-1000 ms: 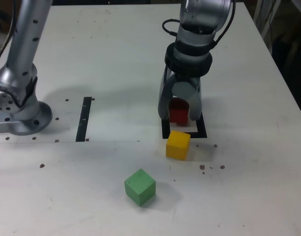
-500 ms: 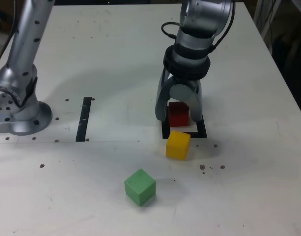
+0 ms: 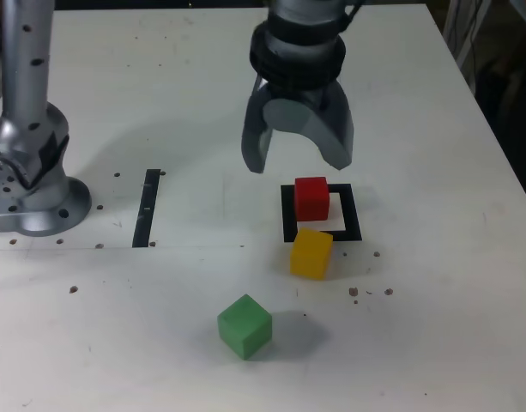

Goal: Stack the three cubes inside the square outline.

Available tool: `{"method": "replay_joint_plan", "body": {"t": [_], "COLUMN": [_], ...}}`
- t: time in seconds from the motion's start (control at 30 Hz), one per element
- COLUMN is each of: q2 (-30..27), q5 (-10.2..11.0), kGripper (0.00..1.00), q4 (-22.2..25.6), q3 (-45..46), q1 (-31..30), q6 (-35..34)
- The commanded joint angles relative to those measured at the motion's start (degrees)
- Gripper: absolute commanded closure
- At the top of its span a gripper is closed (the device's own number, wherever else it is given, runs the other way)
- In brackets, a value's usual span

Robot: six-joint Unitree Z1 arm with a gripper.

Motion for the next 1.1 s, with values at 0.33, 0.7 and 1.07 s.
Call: {"method": "replay_joint_plan", "body": {"t": [0.33,0.7,1.07], "q2": [4.25,11.22,12.70], "q5": [-0.81,-2.77,-2.24], "kGripper": [0.03,0.05,0.14], "q4": [-0.11,-11.14,-12.73], "q3": [-2.14,2.78,4.63], "q1": [-9.01,-9.29,-8.55], "q6": [-0.34,-0.43,-0.90]}}
